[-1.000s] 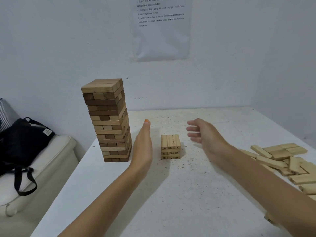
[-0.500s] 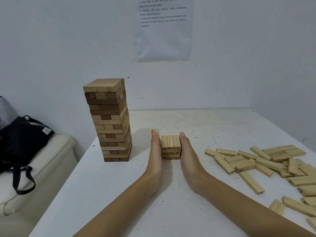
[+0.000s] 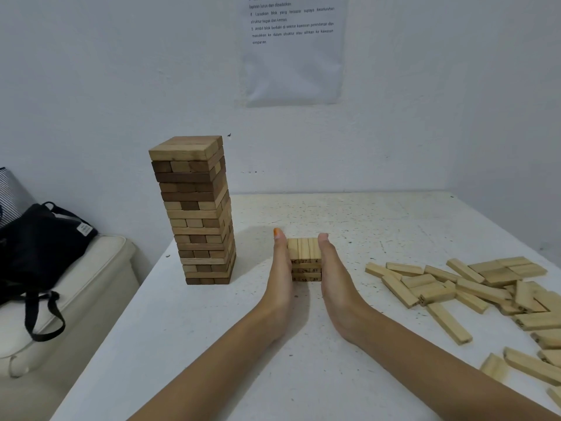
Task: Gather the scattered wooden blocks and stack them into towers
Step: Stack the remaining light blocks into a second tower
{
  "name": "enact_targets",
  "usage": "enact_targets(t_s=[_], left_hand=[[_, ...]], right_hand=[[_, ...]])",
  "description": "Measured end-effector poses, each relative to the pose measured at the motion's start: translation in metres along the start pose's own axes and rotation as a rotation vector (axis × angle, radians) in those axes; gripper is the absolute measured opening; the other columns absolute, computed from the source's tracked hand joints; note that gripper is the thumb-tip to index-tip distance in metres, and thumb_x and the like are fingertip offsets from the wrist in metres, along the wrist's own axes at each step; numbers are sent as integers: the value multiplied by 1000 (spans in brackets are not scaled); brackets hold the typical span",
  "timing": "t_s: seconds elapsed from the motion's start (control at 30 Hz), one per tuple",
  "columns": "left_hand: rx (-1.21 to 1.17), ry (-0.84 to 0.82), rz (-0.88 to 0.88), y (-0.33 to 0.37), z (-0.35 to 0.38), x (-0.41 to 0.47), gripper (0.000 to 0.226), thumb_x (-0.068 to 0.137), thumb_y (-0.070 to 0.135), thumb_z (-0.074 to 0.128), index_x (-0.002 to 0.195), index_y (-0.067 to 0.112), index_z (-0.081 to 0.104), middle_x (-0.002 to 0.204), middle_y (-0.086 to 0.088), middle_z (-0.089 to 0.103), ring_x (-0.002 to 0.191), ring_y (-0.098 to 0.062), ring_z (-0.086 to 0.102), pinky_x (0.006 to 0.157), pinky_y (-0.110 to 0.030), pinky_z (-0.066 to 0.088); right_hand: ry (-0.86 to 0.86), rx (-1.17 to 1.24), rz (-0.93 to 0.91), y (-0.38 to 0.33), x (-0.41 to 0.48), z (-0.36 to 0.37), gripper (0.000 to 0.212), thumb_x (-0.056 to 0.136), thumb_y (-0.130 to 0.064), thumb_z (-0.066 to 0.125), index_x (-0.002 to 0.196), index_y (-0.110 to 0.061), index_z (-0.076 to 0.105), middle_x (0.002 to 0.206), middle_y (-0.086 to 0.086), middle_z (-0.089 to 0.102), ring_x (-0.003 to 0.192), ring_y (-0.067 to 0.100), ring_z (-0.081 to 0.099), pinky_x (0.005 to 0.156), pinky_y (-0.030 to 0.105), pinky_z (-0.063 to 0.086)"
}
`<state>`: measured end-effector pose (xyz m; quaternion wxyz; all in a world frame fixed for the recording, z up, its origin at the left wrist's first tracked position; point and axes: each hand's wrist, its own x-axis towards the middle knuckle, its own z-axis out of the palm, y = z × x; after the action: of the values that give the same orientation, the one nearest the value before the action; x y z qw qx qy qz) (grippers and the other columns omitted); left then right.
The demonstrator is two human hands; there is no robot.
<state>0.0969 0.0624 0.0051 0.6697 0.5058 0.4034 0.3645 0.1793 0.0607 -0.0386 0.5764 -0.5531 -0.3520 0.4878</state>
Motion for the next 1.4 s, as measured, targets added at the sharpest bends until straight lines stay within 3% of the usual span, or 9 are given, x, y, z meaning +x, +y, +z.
enact_targets(t_s=[0.27, 0.43, 0.9, 1.0, 1.07, 1.13, 1.2, 1.3, 1.4], left_hand=[[-47, -5, -26, 2, 4, -3, 36, 97, 54, 18, 81, 38, 46, 83, 20, 51, 68, 15, 45, 55, -1, 37], [-23, 4, 0, -1, 0, 0, 36, 96, 58, 17, 82, 42, 46, 82, 25, 50, 69, 19, 45, 68, -8, 33], [-5, -23, 63, -5, -3, 2, 38, 96, 58, 20, 79, 41, 49, 80, 25, 55, 70, 16, 49, 65, -9, 36], [17, -28, 104, -5, -5, -2, 41, 98, 56, 18, 77, 40, 50, 70, 28, 59, 67, 18, 51, 75, -13, 35], [72, -2, 159, -7, -6, -2, 43, 95, 61, 19, 104, 43, 57, 97, 29, 67, 92, 18, 53, 94, -17, 30], [147, 35, 234, -9, -7, -3, 61, 90, 68, 21, 144, 43, 30, 150, 23, 32, 134, 9, 27, 113, -24, 15], [244, 50, 395, -10, -5, -5, 61, 90, 63, 23, 148, 43, 18, 155, 27, 10, 140, 11, 8, 116, -23, 9], [343, 24, 588, -7, 1, -9, 41, 100, 39, 39, 140, 43, 32, 151, 26, 25, 136, 15, 19, 102, -6, 22], [434, -25, 705, -10, 12, -10, 39, 95, 23, 50, 131, 39, 46, 142, 25, 38, 132, 8, 32, 100, -20, 36]], right_hand=[[-9, 11, 6, 1, 1, 0, 68, 92, -69, 28, 152, -37, 21, 157, -11, 28, 143, 7, 25, 121, 41, 12], [-8, -9, 6, -2, -2, 0, 67, 94, -67, 26, 153, -37, 18, 158, -13, 23, 144, 6, 21, 120, 38, 10], [-11, -33, 0, -2, -2, 0, 71, 91, -72, 25, 152, -37, 21, 158, -11, 24, 145, 8, 21, 121, 41, 10], [3, -26, -8, -7, -6, 0, 81, 84, -78, 28, 153, -36, 20, 159, -12, 22, 145, 6, 21, 121, 40, 10], [41, -57, -30, -17, -12, -2, 71, 93, -69, 26, 154, -33, 16, 159, -14, 17, 146, 7, 16, 121, 36, 8], [87, -133, -105, -32, -20, -6, 56, 102, -50, 27, 154, -33, 15, 159, -15, 16, 147, 8, 16, 117, 34, 11], [108, -178, -187, -48, -24, -15, 49, 103, -31, 39, 151, -28, 29, 155, -12, 30, 143, 10, 27, 114, 31, 20], [148, -198, -282, -69, -31, -34, 36, 96, -9, 50, 128, -22, 59, 130, -7, 61, 123, 10, 54, 110, 32, 36], [174, -274, -347, -87, -46, -61, 31, 91, 1, 50, 103, -17, 72, 103, -2, 73, 101, 13, 67, 99, 33, 49]])
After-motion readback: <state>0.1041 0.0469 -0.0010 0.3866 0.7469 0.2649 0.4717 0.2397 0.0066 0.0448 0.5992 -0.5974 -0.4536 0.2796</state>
